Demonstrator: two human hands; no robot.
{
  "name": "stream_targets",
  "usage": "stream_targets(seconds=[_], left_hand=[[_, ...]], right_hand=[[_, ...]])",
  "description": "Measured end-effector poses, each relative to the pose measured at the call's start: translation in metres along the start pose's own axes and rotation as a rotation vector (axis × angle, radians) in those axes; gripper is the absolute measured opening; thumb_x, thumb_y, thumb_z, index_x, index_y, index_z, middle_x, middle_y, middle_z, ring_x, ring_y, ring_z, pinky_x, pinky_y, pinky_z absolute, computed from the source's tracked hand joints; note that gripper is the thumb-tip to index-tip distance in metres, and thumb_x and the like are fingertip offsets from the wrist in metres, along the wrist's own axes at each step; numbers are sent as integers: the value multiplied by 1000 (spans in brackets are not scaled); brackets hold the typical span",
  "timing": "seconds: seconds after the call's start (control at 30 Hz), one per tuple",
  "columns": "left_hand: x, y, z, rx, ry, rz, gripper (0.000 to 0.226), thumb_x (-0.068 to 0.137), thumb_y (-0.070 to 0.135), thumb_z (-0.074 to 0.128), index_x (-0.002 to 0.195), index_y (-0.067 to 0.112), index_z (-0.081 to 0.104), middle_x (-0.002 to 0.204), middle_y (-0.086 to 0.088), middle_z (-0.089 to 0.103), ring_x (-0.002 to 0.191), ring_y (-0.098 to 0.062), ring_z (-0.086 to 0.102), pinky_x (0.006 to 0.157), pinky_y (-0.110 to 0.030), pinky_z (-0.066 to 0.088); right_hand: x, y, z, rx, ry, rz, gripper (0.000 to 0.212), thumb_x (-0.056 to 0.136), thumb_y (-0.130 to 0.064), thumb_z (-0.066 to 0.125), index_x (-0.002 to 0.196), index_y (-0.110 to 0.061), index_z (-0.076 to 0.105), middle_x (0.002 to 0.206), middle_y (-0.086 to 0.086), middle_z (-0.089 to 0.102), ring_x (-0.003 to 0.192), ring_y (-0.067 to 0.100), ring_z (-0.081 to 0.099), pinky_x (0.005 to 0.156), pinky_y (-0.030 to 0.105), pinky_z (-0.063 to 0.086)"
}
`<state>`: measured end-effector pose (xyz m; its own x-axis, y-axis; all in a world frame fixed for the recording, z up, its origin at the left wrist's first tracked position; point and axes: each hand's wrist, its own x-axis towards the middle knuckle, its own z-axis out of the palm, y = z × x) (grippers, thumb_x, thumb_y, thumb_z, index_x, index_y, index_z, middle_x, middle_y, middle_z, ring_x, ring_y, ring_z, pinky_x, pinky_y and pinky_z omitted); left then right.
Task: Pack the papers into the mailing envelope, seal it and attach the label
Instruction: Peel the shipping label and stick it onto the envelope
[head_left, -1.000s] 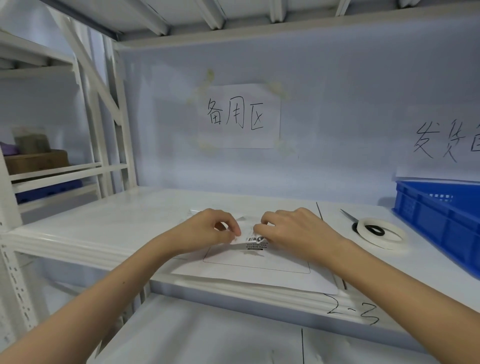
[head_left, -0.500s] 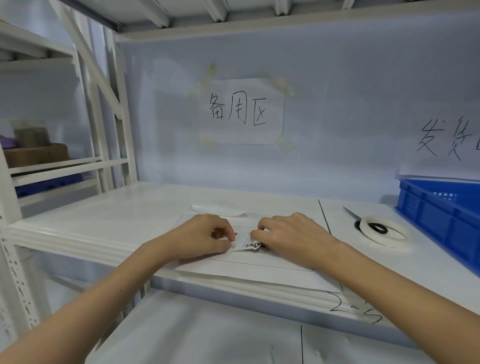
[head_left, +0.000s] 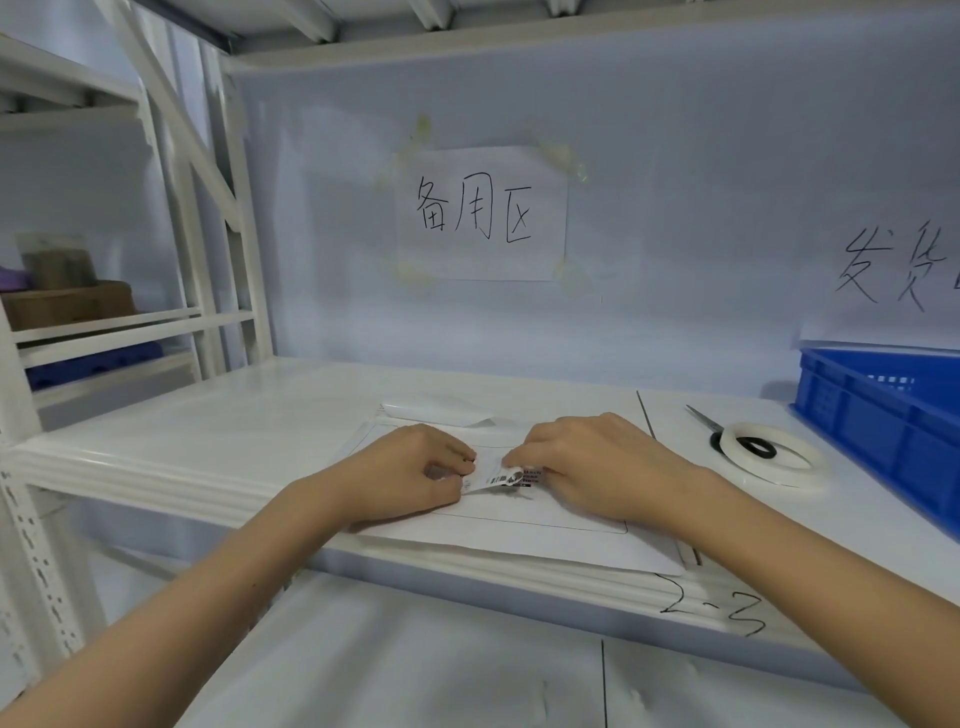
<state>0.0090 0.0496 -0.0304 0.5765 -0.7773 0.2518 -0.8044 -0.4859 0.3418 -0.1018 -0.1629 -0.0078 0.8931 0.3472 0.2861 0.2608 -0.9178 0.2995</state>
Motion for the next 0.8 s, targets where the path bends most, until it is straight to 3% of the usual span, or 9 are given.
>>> stream_targets(seconds=[0.1,0.2,0.27,0.33,0.4,0.5,0.7,0.8], left_hand=[[-1,-3,3,-41,22,-54,29,90,23,59,115,27,73,125,22,64,115,5,55,105,-17,40],[-3,-5,8,-136,63,-109,28,88,22,58,112,31,72,116,25,66,111,7,57,104,-23,43],[-4,-3,10,-142,73,-115,28,87,22,58,111,30,71,113,23,68,108,3,60,102,-28,46],[-4,-1,9,-138,69,-114,28,87,22,57,110,30,71,110,22,69,104,0,62,98,-31,48],[-5,-1,9,-133,64,-113,29,86,24,56,110,30,71,111,21,69,103,-1,62,97,-33,48],[-6,-1,8,-143,58,-131,31,85,27,55,111,30,71,115,18,69,107,-4,62,101,-34,47],[-7,-3,9,-140,57,-147,32,83,35,54,110,34,71,113,18,68,105,-6,63,98,-36,48],[-6,-3,10,-156,58,-153,28,86,32,57,110,33,71,114,20,68,105,-6,62,99,-35,48]], right_hand=[[0,1,-2,355,-148,181,41,97,-25,36,124,-41,62,128,-20,52,118,4,48,93,30,40],[8,-1,-4,676,-155,316,34,97,-41,43,102,-27,75,102,-20,57,106,6,53,92,27,39],[17,-5,-3,699,-109,363,49,94,-53,46,82,-12,72,71,-18,55,80,13,56,76,31,43],[26,-12,-2,603,-75,373,55,87,-61,52,69,-10,60,61,-12,50,66,14,47,61,32,36],[33,-16,1,482,-95,366,48,82,-61,59,78,-13,61,79,-7,55,83,14,48,65,32,38],[36,-12,7,481,-220,408,38,81,-59,63,94,-24,55,103,-2,46,108,20,38,85,36,36],[27,-6,22,526,-225,499,56,81,-67,55,128,-40,40,116,-2,37,112,18,28,87,35,21],[25,-3,26,533,-218,501,61,82,-68,53,135,-43,35,117,-2,35,119,20,29,87,36,21]])
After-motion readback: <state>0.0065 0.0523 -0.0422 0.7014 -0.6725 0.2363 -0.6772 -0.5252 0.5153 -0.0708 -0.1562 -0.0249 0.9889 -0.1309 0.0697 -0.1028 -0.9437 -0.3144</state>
